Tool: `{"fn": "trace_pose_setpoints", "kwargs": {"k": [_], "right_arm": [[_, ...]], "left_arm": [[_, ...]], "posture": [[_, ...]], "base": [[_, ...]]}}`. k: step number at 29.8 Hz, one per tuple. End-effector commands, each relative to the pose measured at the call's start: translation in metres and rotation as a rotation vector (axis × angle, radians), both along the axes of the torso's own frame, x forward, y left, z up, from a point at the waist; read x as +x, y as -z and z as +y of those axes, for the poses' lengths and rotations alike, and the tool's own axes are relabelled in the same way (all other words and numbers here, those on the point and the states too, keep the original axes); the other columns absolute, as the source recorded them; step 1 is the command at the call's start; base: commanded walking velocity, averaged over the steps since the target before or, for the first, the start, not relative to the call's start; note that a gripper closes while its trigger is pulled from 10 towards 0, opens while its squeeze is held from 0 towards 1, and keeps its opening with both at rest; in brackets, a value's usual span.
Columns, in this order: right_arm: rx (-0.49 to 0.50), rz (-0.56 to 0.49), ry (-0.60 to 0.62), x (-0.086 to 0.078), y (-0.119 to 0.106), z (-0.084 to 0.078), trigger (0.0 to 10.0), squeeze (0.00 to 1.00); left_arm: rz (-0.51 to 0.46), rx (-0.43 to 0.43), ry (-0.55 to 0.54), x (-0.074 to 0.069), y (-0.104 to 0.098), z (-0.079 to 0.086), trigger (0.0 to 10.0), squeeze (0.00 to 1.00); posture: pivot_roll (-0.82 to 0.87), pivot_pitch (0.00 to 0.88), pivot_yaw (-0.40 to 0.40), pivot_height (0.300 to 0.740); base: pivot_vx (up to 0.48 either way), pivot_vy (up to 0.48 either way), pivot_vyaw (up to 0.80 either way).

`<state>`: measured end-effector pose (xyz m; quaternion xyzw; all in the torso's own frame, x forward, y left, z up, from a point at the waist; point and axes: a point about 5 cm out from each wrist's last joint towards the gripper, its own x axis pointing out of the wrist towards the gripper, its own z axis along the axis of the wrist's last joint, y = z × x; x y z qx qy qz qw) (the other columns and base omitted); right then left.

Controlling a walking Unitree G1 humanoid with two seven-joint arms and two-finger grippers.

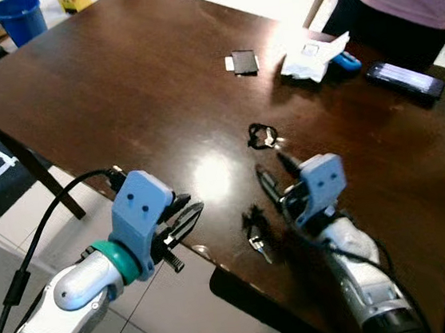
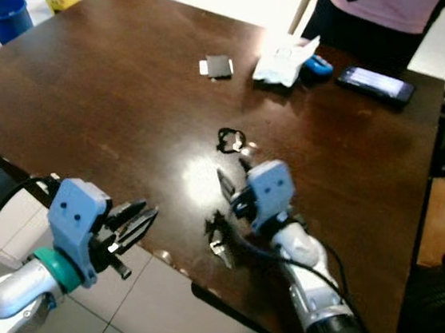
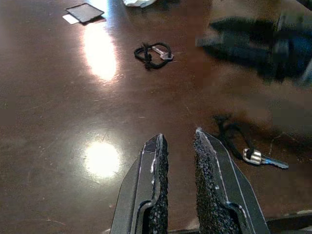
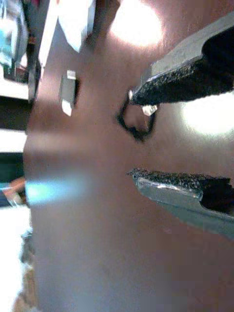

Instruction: Hang keys on a hook

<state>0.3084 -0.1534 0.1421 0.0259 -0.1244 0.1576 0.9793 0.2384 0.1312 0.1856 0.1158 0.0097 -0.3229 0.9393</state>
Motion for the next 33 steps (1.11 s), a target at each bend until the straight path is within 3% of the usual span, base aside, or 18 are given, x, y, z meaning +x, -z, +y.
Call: {"fn": "trace_pose_setpoints", "kwargs": {"k": [1, 4, 5, 6, 7, 8, 9, 10, 13, 15, 16, 23, 33], "right_arm": [[0.095, 0.089, 0.028, 0.000, 0.007, -0.018, 10.0, 0.00], [0.071, 0.128, 0.044, 0.000, 0.014, -0.028, 10.0, 0.00], [0.009, 0.171, 0.039, -0.003, 0.023, -0.035, 10.0, 0.00], [0.009, 0.171, 0.039, -0.003, 0.023, -0.035, 10.0, 0.00], [-0.078, 0.195, 0.008, -0.006, 0.031, -0.037, 10.0, 0.00], [-0.078, 0.195, 0.008, -0.006, 0.031, -0.037, 10.0, 0.00], [-0.170, 0.209, -0.069, -0.011, 0.036, -0.034, 10.0, 0.00], [-0.170, 0.209, -0.069, -0.011, 0.036, -0.034, 10.0, 0.00], [-0.346, 0.208, -0.348, -0.032, 0.042, -0.009, 10.0, 0.00], [-0.346, 0.208, -0.348, -0.032, 0.042, -0.009, 10.0, 0.00], [-0.372, 0.162, -0.415, -0.040, 0.036, 0.002, 10.0, 0.00], [-0.329, 0.123, -0.441, -0.036, 0.023, 0.015, 10.0, 0.00], [-0.319, 0.189, -0.431, -0.030, 0.039, 0.022, 10.0, 0.00]], "left_arm": [[0.038, -0.002, -0.004, -0.002, 0.006, 0.000, 10.0, 0.00], [0.050, -0.009, -0.009, -0.001, 0.007, -0.001, 10.0, 0.00], [0.063, -0.015, -0.013, -0.001, 0.008, -0.001, 10.0, 0.00], [0.063, -0.015, -0.013, -0.001, 0.008, -0.001, 10.0, 0.00], [0.072, -0.018, -0.014, -0.001, 0.009, -0.001, 10.0, 0.00], [0.072, -0.018, -0.014, -0.001, 0.009, -0.001, 10.0, 0.00], [0.078, -0.019, -0.012, -0.001, 0.010, -0.002, 10.0, 0.00], [0.078, -0.019, -0.012, -0.001, 0.010, -0.002, 10.0, 0.00], [0.085, -0.004, 0.008, -0.003, 0.012, -0.004, 10.0, 0.00], [0.085, -0.004, 0.008, -0.003, 0.012, -0.004, 10.0, 0.00], [0.086, -0.003, 0.013, -0.004, 0.013, -0.005, 10.0, 0.00], [0.089, -0.005, 0.014, -0.005, 0.013, -0.005, 10.0, 0.00], [0.087, -0.011, 0.014, -0.005, 0.012, -0.005, 10.0, 0.00]], "posture": [[0.10, 0.097, 0.038, 0.740], [0.10, 0.097, 0.038, 0.740], [0.09, 0.099, 0.043, 0.740], [0.09, 0.099, 0.043, 0.740], [0.09, 0.102, 0.048, 0.740], [0.09, 0.102, 0.048, 0.740], [0.09, 0.105, 0.055, 0.740], [0.09, 0.105, 0.055, 0.740], [0.09, 0.113, 0.059, 0.740], [0.09, 0.113, 0.059, 0.740], [0.09, 0.119, 0.059, 0.740], [0.09, 0.119, 0.059, 0.740], [0.10, 0.120, 0.064, 0.740]], "base": [[0.000, 0.000, 0.00], [0.000, 0.000, 0.00], [0.000, 0.000, 0.00], [0.000, 0.000, 0.00], [0.000, 0.000, 0.00], [0.000, 0.000, 0.00], [0.000, 0.000, 0.00], [0.000, 0.000, 0.00], [0.000, 0.000, 0.00], [0.000, 0.000, 0.00], [0.000, 0.000, 0.00], [0.000, 0.000, 0.00], [0.000, 0.000, 0.00]]}}
